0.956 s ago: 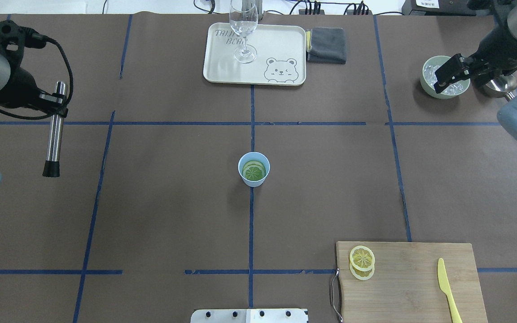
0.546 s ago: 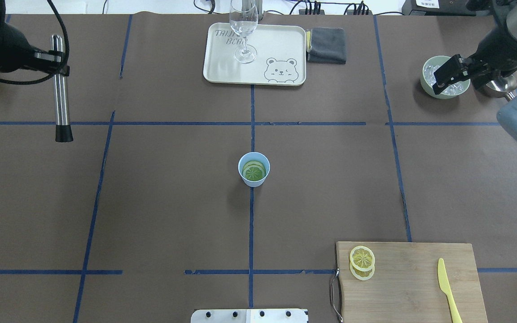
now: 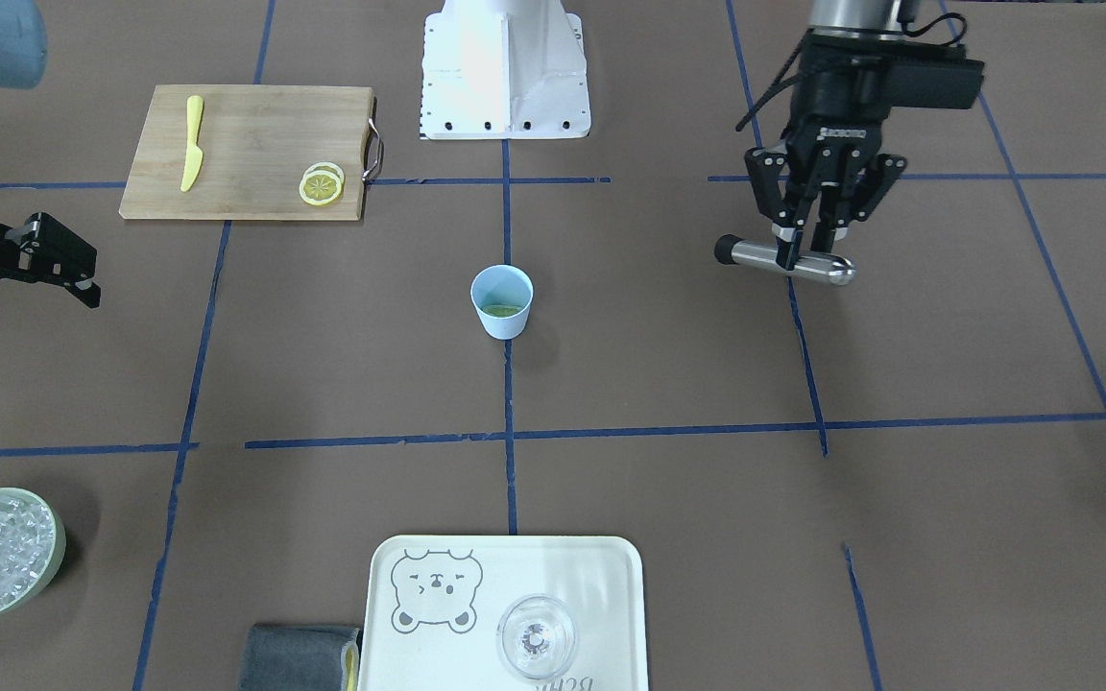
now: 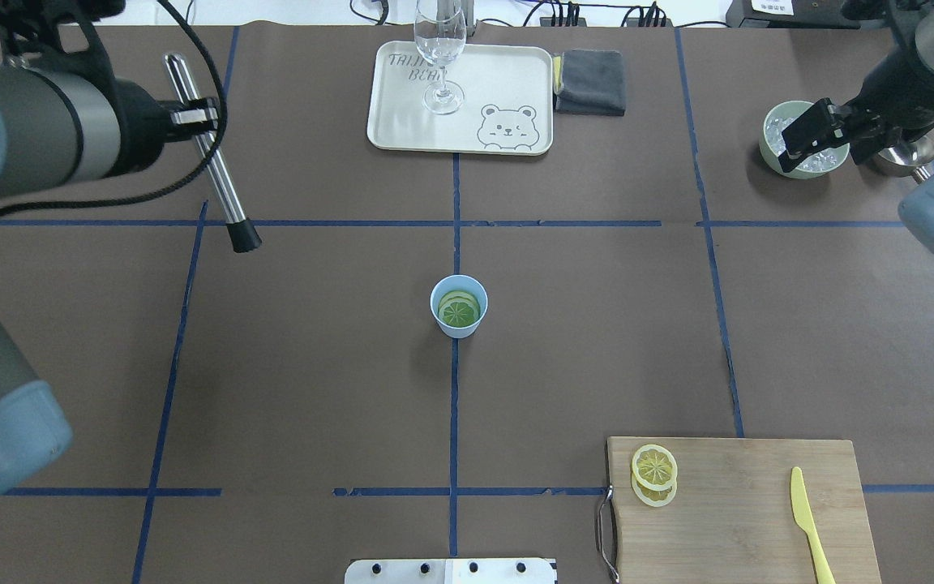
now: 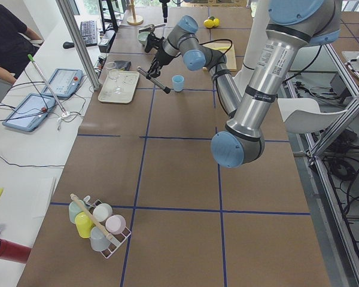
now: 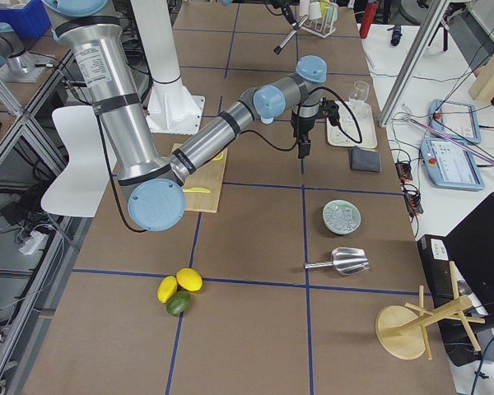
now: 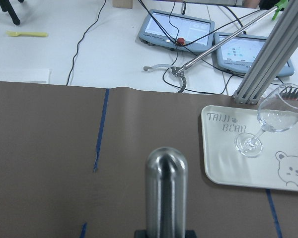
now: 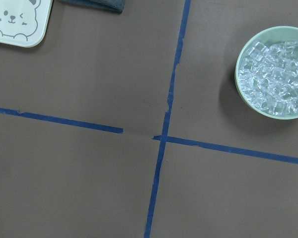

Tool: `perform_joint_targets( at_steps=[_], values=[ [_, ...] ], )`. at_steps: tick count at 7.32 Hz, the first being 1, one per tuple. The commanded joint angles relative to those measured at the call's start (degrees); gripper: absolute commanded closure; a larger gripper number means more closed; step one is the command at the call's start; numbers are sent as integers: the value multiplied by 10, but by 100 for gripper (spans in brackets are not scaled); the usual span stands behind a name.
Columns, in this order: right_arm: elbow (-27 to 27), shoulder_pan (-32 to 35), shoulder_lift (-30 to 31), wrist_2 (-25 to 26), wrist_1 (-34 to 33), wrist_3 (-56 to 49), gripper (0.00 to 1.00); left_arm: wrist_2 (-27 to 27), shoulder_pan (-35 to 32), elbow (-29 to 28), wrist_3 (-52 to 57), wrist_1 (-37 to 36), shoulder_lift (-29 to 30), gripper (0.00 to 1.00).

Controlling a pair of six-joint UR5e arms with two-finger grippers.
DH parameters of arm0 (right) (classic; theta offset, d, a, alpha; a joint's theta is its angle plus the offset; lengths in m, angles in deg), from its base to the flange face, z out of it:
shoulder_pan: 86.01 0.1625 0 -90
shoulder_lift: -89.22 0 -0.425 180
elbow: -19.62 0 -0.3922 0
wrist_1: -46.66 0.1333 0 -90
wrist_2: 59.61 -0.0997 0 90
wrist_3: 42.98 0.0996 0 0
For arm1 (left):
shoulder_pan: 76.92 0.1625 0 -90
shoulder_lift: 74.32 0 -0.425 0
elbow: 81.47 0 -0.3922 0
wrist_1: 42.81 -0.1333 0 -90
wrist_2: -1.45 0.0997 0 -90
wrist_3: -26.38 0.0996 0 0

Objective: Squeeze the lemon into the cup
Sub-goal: 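Lift the steel muddler with the left gripper and swing it upward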

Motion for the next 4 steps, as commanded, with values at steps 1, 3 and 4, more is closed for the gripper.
perform_joint_targets(
  at_steps=[1,3,4],
  values=[
    [1,1,2,-2,-1,3,0,98,68,32,-62,5,5,100],
    [1,1,2,-9,0,14,0,102,71,17,-37,111,10,100],
    [1,1,1,-10,0,19,0,102,72,6,-4,164,7,100]
  ],
)
